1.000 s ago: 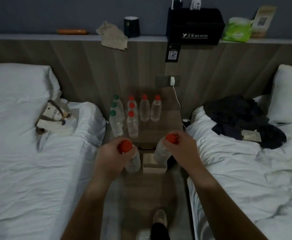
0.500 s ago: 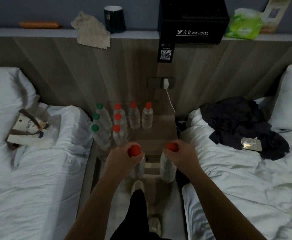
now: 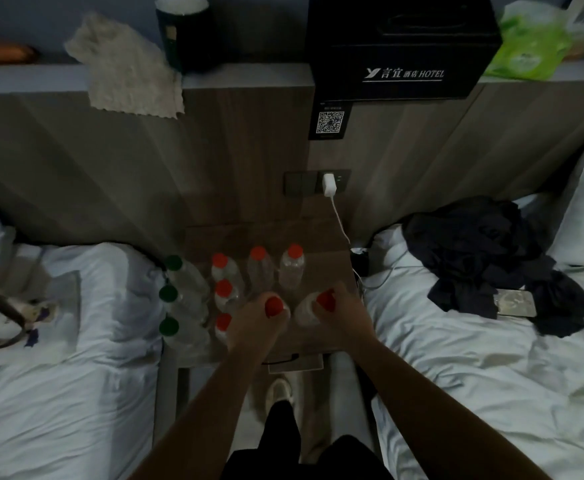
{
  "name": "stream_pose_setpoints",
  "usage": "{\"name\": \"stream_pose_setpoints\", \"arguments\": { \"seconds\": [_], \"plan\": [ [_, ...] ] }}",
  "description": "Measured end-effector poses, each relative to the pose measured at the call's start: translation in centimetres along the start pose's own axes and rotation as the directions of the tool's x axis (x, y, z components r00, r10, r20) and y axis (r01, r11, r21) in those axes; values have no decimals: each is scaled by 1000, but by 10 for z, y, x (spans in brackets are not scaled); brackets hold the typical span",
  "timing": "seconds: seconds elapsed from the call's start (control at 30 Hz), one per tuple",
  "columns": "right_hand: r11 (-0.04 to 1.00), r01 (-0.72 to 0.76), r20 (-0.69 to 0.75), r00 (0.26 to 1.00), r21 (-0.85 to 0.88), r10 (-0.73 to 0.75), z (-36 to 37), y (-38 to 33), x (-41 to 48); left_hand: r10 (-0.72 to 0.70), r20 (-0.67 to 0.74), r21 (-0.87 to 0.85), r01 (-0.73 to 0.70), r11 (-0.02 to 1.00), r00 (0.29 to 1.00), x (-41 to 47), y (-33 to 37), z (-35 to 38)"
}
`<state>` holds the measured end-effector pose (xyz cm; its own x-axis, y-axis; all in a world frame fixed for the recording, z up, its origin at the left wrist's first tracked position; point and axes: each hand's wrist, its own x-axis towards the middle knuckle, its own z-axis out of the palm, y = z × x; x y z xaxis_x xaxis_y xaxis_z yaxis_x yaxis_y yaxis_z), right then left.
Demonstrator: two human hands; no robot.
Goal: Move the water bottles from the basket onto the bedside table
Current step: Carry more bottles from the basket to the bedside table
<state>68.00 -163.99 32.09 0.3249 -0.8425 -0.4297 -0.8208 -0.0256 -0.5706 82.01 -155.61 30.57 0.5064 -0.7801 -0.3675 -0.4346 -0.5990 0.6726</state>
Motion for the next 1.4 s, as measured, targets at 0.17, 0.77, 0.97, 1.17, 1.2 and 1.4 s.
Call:
{"name": "stream_pose_setpoints", "arguments": {
  "seconds": [0.17,0.77,0.97,1.17,1.2,1.4],
  "plan": [
    [997,-80,57,995,11,79,15,-18,33,-106,-97,9,107,994,990,38,-4,7],
    [996,-90,132,987,21,86,46,-30,82,-155,-221,-77,141,987,963,78,-33,33],
    [997,-47,183,983,59,35,39,-20,76,-201,-200,-46,196,980,959,74,-30,32],
    [996,35,269,961,79,-55,30,9,61,-197,-155,-269,151,951,968,41,-25,21],
    [996,64,272,959,62,-79,24,9,52,-166,-154,-304,114,946,974,28,-24,18],
    [958,288,327,905,1,-273,-11,40,-1,-77,-278,-339,-22,941,957,-76,-34,17]
  ]
}}
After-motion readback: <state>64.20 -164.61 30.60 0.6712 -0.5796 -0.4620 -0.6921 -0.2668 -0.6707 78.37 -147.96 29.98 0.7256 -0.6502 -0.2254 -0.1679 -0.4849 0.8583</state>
